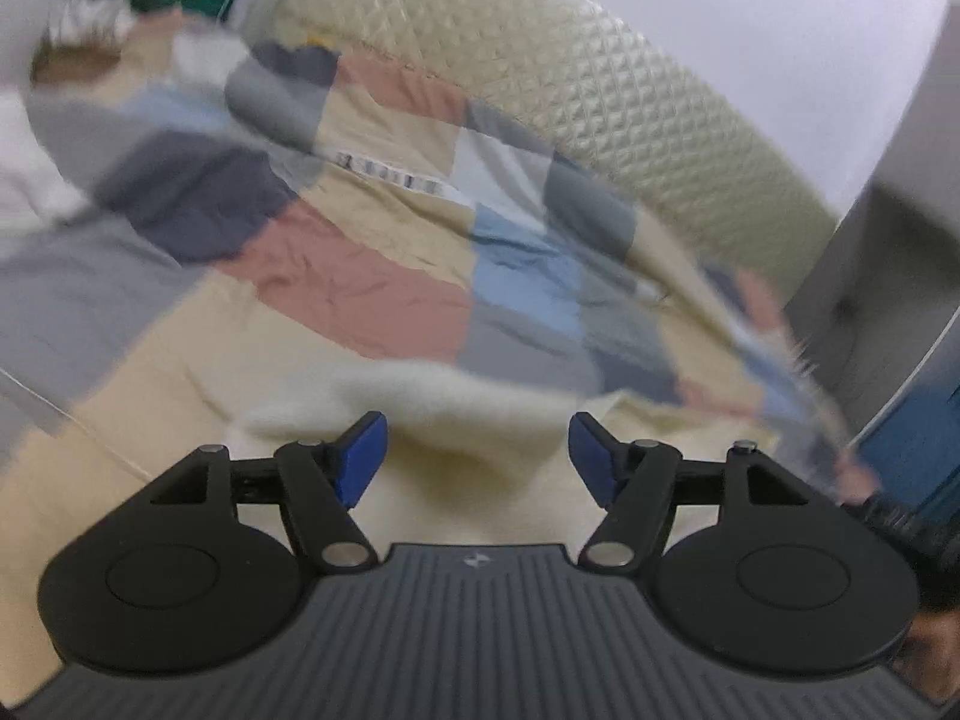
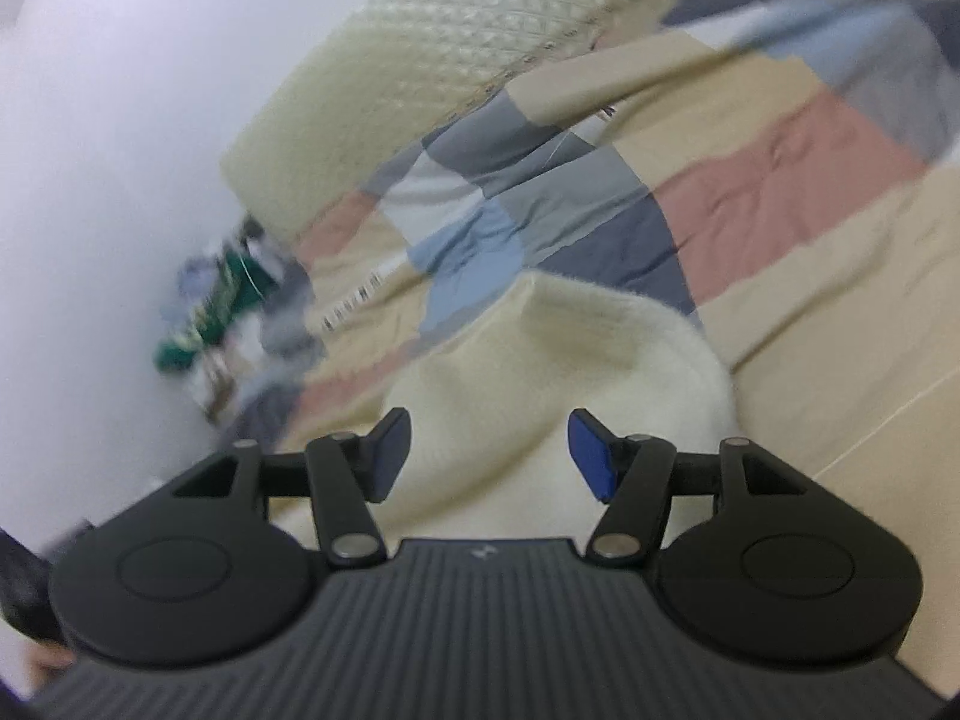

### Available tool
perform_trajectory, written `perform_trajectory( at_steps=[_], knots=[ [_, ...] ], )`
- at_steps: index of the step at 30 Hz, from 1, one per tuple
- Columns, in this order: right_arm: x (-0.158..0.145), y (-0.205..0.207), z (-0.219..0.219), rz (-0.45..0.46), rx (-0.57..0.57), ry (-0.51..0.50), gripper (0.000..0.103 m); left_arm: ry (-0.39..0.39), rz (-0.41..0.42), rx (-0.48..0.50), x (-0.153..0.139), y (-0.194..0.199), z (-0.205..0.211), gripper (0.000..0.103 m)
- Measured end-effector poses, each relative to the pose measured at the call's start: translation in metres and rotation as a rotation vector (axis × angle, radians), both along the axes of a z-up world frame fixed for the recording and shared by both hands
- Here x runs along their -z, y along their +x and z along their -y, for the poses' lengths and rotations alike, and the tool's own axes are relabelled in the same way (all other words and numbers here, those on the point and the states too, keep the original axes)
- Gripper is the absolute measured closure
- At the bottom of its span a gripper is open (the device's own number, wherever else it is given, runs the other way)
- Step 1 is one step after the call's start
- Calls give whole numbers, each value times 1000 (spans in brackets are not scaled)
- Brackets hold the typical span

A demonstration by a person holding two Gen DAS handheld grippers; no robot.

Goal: Fold large clothes

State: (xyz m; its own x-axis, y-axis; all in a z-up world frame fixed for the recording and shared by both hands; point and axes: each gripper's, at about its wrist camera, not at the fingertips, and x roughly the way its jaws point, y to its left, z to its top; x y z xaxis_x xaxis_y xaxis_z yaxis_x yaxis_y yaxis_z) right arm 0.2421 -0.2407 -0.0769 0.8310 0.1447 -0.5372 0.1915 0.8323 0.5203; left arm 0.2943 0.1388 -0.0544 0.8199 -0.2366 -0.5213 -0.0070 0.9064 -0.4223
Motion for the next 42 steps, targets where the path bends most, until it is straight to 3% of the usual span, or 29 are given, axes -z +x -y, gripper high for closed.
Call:
perform_trajectory(
  at_steps=[5, 9, 16, 20, 23, 32, 38, 42],
  knots=[
    [4, 4, 8, -55, 79, -188, 41, 179, -72, -43, 14, 7, 2, 31],
    [21, 19, 27, -122, 131, -220, 41, 238, -175, -90, 39, 34, -4, 31],
    [45, 38, 37, -191, 127, -237, 44, 187, -210, -106, 63, 59, -17, 35],
    [49, 40, 34, -165, 89, -199, 79, 117, -235, -118, 71, 64, -26, 61],
    [39, 37, 27, -129, 78, -229, 87, 103, -217, -106, 68, 62, -26, 78],
    [12, 26, 31, -38, 131, -256, 90, 95, -123, -149, 46, 50, -24, 84],
    [46, 37, 41, -173, 136, -251, 89, 117, -182, -148, 60, 58, -25, 84],
    [54, 38, 43, -198, 133, -232, 88, 123, -200, -145, 63, 59, -25, 84]
  ],
)
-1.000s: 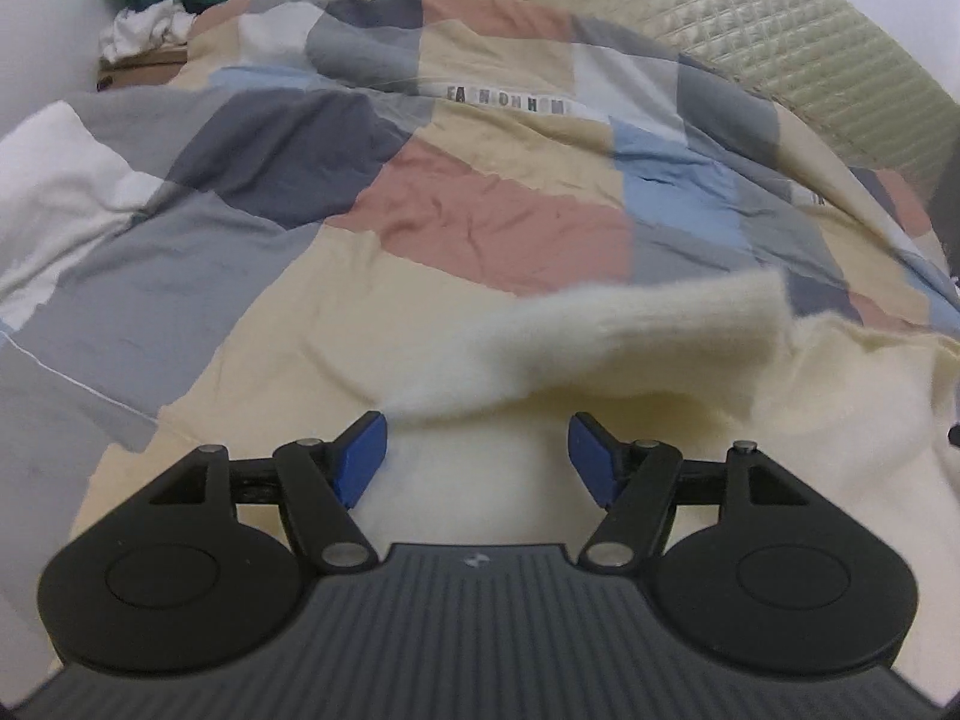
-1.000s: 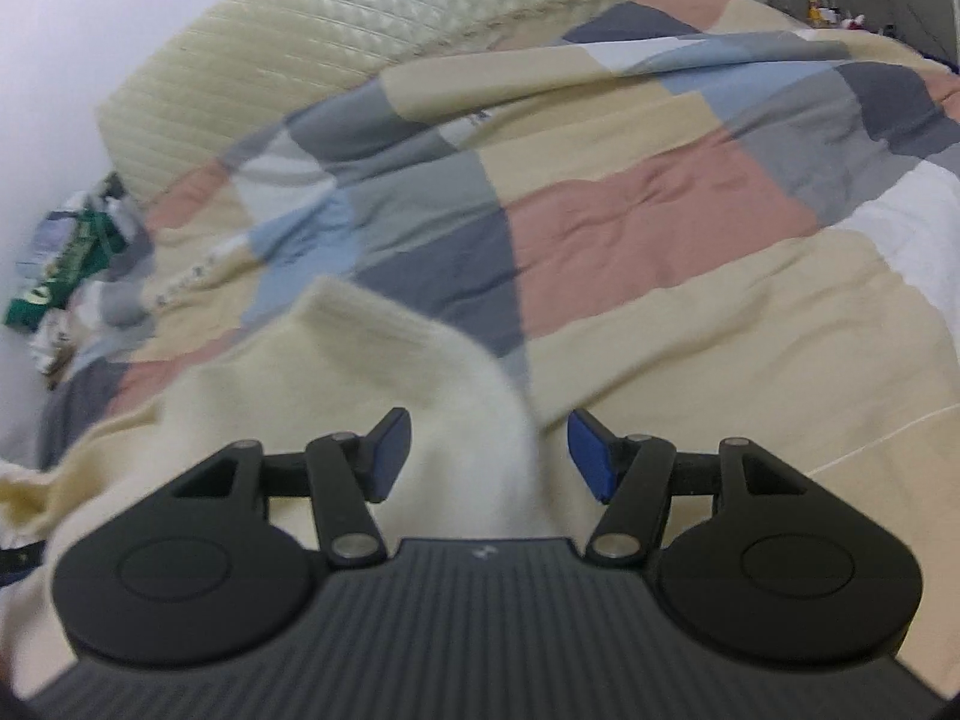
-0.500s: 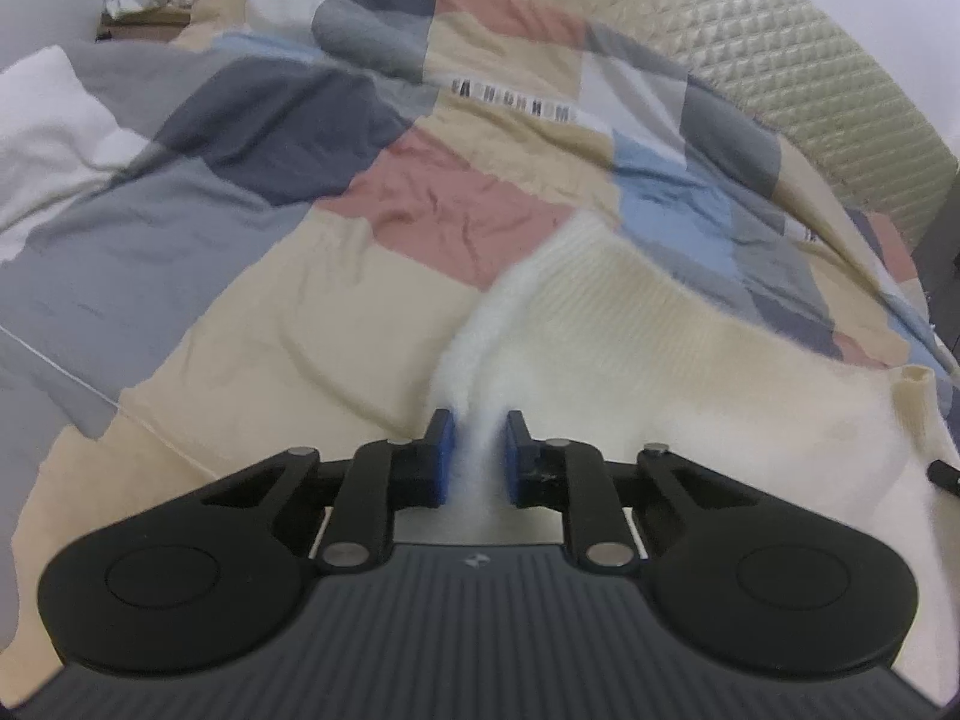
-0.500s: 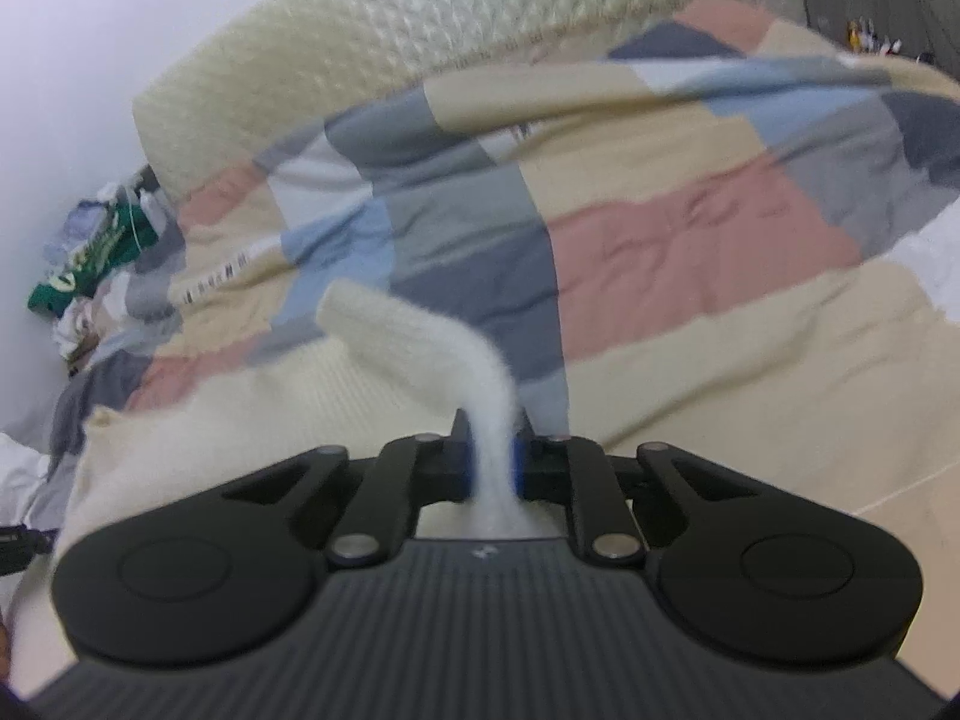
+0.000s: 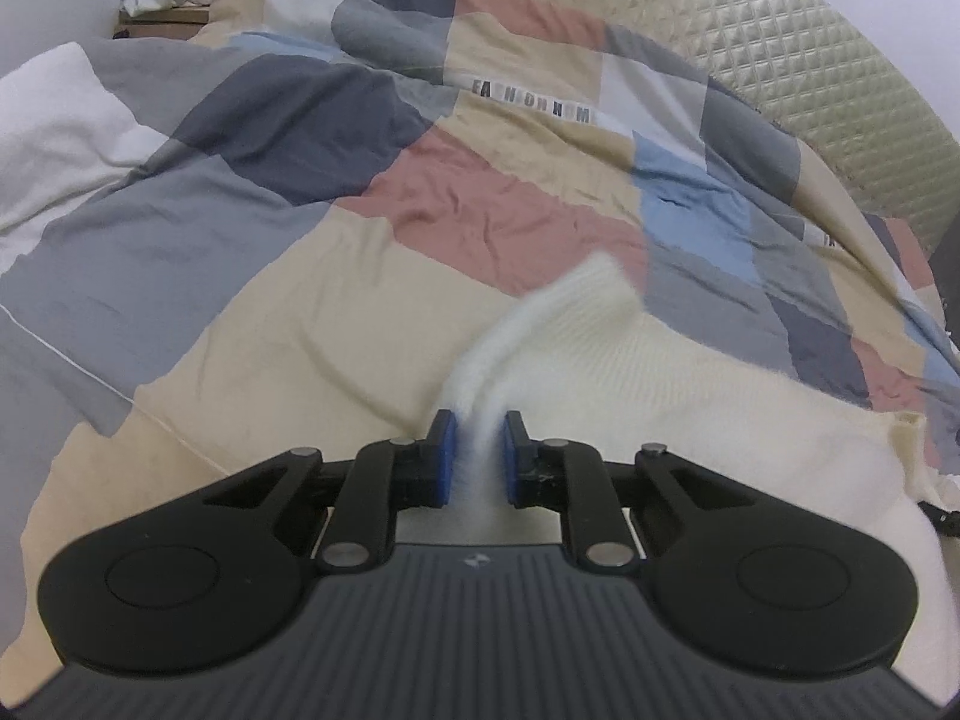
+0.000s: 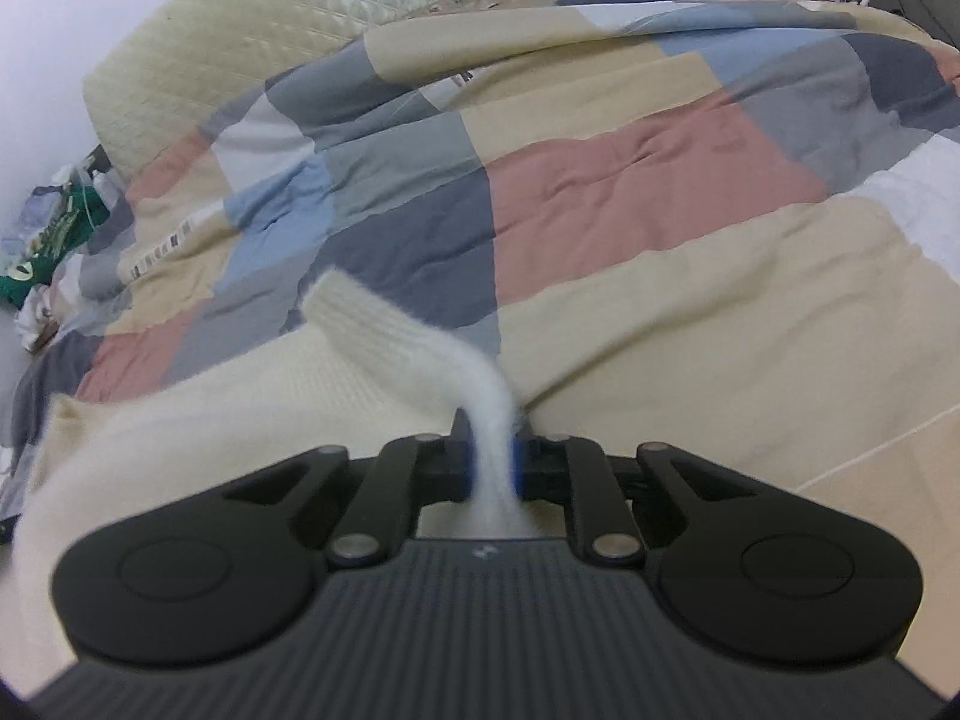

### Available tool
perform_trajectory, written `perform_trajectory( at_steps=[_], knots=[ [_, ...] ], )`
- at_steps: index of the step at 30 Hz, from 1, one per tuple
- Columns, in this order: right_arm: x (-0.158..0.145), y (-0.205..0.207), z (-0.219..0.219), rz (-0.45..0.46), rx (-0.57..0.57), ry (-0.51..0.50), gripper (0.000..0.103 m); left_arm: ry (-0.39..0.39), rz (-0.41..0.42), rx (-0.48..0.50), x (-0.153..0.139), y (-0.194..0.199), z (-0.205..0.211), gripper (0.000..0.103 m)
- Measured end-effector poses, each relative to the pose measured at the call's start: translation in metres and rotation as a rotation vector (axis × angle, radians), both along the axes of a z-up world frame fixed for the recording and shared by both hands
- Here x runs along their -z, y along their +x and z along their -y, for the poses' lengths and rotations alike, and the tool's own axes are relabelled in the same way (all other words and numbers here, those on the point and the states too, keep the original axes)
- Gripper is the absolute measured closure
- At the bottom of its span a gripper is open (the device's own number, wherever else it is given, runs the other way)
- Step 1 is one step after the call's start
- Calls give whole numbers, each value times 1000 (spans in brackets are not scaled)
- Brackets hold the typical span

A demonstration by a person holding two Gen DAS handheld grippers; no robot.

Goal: Fold large clothes

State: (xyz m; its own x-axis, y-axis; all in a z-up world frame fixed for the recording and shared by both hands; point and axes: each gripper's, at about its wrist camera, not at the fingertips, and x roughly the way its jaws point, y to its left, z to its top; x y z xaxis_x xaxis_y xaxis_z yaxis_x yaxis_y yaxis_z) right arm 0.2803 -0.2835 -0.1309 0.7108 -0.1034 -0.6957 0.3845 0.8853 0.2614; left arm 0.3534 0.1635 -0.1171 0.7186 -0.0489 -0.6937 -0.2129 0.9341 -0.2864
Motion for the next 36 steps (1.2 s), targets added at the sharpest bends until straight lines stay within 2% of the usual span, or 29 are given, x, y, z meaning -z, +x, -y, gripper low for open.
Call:
perform_trajectory(
  at_steps=[3, 4, 6, 7, 9, 14, 16, 18, 20, 23, 26, 29, 32, 36],
  knots=[
    [-2, -2, -2, -1, 4, -2, 84, 3, 3, -2, -2, 0, 1, 79],
    [-2, -1, -2, 3, 1, -2, 82, 8, 6, -7, -3, -1, 1, 74],
    [-7, -3, -5, 10, 17, -15, 71, 30, 19, -10, -10, -4, 5, 64],
    [-12, -5, -7, 19, 20, -26, 63, 43, 34, -6, -14, -6, 7, 57],
    [-21, -9, -16, 50, 5, -50, 56, 63, 80, 6, -24, -13, 13, 53],
    [-46, -19, -49, 107, -60, -137, 56, 87, 173, 73, -47, -32, 40, 53],
    [-53, -23, -64, 122, -103, -152, 56, 74, 184, 111, -50, -38, 53, 53],
    [-58, -28, -77, 140, -143, -141, 57, 73, 181, 158, -49, -43, 67, 53],
    [-63, -33, -92, 158, -162, -171, 58, 87, 168, 187, -45, -46, 81, 53],
    [-66, -39, -105, 170, -206, -179, 58, 73, 126, 222, -34, -46, 95, 53],
    [-57, -38, -112, 135, -248, -138, 58, 93, 79, 249, -23, -43, 107, 53],
    [-38, -31, -117, 63, -275, -119, 58, 102, 22, 258, -8, -38, 112, 53],
    [-21, -26, -118, 8, -291, -95, 58, 96, -2, 257, 0, -33, 113, 53],
    [-14, -26, -118, -3, -289, -66, 59, 99, 3, 253, -1, -38, 112, 53]
  ],
)
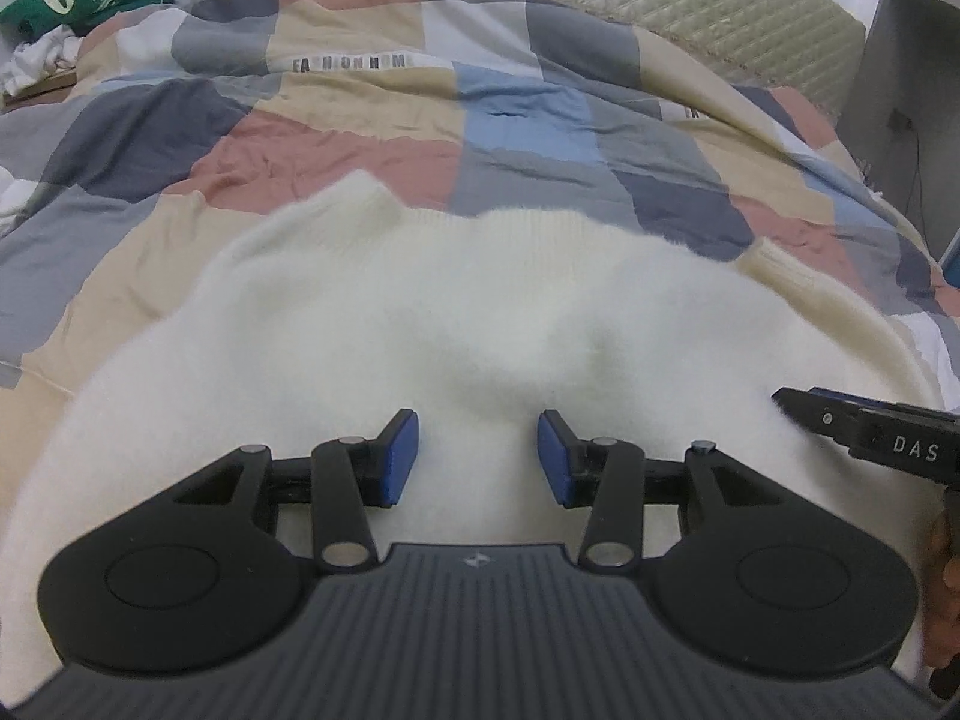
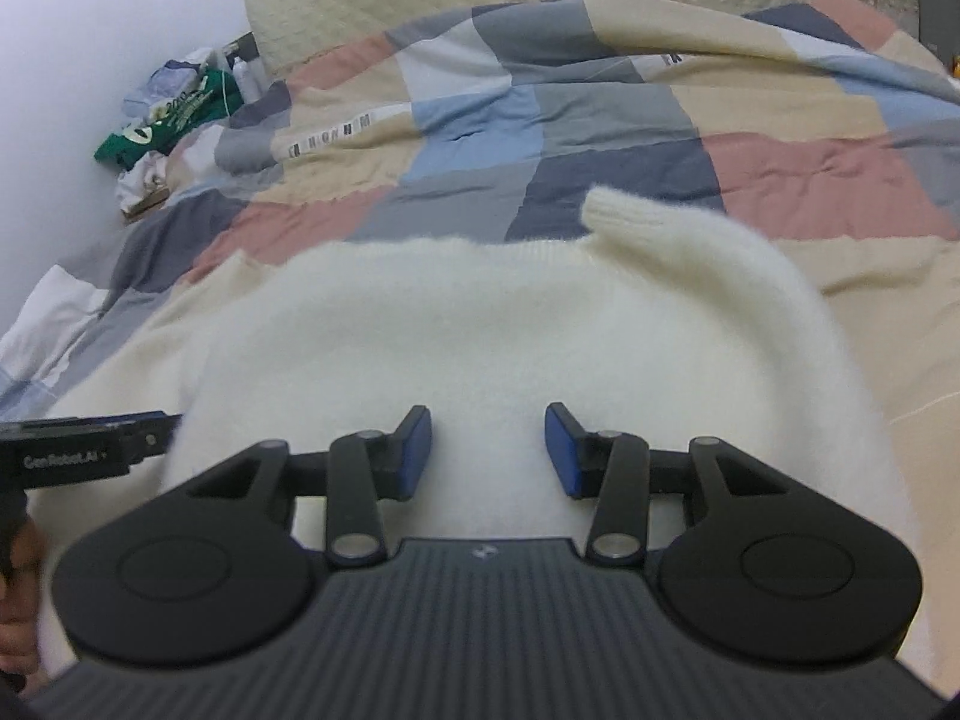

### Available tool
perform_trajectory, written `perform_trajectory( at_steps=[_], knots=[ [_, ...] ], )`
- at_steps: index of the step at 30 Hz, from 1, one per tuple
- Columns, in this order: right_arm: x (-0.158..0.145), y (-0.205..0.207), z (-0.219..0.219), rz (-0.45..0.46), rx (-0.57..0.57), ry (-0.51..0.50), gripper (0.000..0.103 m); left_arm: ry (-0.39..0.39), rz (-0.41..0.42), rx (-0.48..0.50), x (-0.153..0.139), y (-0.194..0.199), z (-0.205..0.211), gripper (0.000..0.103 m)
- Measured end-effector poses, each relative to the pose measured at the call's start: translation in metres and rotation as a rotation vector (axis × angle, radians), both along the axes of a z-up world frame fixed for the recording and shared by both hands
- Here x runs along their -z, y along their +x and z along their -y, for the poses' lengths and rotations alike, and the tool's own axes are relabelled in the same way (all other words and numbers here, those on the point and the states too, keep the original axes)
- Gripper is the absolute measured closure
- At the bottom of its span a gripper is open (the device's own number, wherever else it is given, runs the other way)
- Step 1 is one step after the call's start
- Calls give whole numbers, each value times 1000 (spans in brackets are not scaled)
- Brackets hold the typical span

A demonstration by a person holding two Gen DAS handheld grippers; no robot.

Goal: Fold large clothes

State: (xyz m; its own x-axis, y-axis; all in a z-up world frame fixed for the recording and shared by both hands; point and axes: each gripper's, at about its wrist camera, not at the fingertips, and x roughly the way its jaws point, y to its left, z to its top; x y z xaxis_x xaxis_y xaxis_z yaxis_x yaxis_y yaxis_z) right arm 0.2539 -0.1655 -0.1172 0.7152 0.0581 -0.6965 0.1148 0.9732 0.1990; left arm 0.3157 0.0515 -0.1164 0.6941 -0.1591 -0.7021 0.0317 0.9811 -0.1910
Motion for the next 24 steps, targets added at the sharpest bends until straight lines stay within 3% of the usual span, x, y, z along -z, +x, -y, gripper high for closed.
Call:
perform_trajectory(
  at_steps=[10, 17, 21, 24],
  knots=[
    [-25, -54, -1, 26, 55, 89, 59, -24, 33, 8, -41, -78, 6, 52],
    [-42, -106, -20, 33, 63, 134, 57, -141, 33, -15, -58, -143, 8, 42],
    [-43, -128, -24, 19, 84, 180, 56, -241, -37, -57, -52, -162, 4, 34],
    [-39, -141, -20, -4, 124, 286, 57, -305, -98, -85, -42, -167, -1, 33]
  ],
)
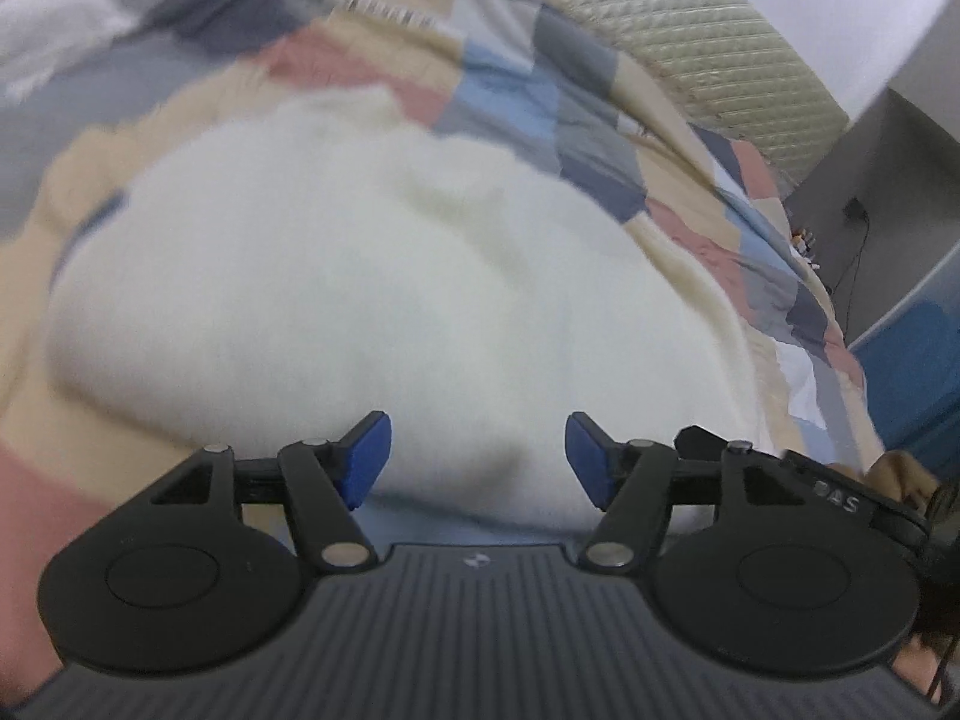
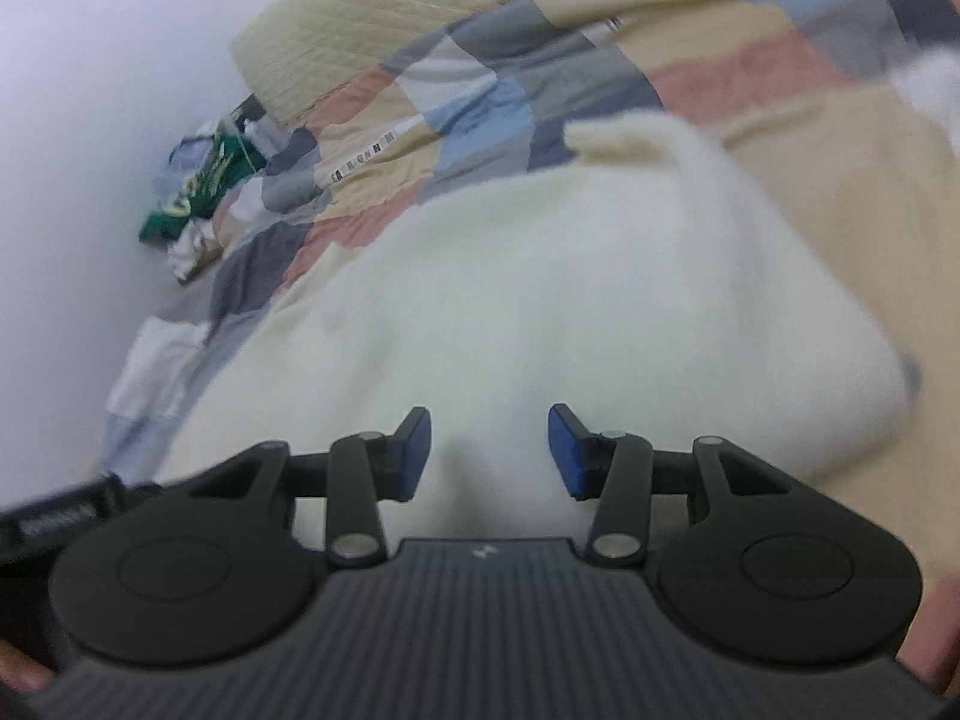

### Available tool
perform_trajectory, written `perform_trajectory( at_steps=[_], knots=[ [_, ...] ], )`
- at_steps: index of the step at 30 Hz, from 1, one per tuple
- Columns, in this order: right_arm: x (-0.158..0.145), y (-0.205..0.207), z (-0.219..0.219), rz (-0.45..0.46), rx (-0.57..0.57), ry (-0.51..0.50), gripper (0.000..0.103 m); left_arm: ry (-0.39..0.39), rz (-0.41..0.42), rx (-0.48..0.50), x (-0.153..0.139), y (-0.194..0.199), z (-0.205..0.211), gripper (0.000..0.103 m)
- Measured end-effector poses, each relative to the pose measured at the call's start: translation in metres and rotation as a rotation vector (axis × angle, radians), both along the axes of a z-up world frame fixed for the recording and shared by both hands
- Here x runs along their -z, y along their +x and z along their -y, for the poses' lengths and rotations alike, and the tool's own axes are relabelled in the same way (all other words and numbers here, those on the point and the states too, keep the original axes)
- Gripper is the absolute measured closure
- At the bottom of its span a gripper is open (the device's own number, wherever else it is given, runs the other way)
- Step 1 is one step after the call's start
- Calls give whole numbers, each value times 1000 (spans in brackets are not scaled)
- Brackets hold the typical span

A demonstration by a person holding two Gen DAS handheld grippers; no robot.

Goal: Fold large clothes

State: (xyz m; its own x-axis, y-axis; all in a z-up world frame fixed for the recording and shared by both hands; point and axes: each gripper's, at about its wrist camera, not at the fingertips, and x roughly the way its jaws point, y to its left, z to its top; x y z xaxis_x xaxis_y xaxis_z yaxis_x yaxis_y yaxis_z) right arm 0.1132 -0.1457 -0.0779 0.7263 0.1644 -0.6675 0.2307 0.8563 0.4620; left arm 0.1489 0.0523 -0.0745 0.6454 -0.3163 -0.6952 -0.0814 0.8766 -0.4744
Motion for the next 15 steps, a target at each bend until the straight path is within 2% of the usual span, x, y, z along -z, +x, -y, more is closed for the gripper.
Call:
perform_trajectory(
  at_steps=[2, 3, 5, 7, 12, 15],
  knots=[
    [3, -8, 3, -13, 29, 82, 55, -22, -31, -20, 6, 0, -4, 33],
    [4, -12, 5, -14, 42, 119, 50, -32, -42, -28, 8, 1, -6, 33],
    [9, -18, 7, -19, 62, 207, 26, -64, -63, -49, 12, 3, -11, 32],
    [15, -21, 7, -27, 70, 289, 16, -108, -82, -65, 16, 7, -17, 31],
    [40, -6, 1, -109, 64, 356, 16, -201, -119, -88, 24, 12, -27, 27],
    [59, 4, 9, -136, 95, 452, 16, -233, -137, -95, 26, 13, -30, 23]
  ],
)
